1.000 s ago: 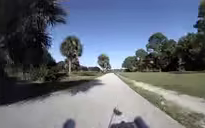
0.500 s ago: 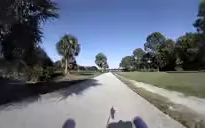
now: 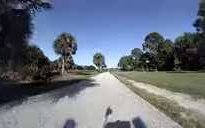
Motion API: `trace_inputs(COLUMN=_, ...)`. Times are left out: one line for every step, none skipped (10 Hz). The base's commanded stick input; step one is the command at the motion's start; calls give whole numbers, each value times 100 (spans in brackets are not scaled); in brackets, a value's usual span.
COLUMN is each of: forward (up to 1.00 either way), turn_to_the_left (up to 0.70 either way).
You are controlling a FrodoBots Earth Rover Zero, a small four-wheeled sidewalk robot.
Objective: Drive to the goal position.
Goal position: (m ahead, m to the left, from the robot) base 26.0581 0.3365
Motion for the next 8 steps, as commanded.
trace_inputs(forward=70, turn_to_the_left=17)
trace_inputs(forward=70, turn_to_the_left=35)
trace_inputs(forward=70, turn_to_the_left=35)
trace_inputs(forward=70, turn_to_the_left=35)
trace_inputs(forward=70, turn_to_the_left=35)
trace_inputs(forward=70, turn_to_the_left=26)
trace_inputs(forward=70, turn_to_the_left=8)
trace_inputs(forward=70, turn_to_the_left=0)
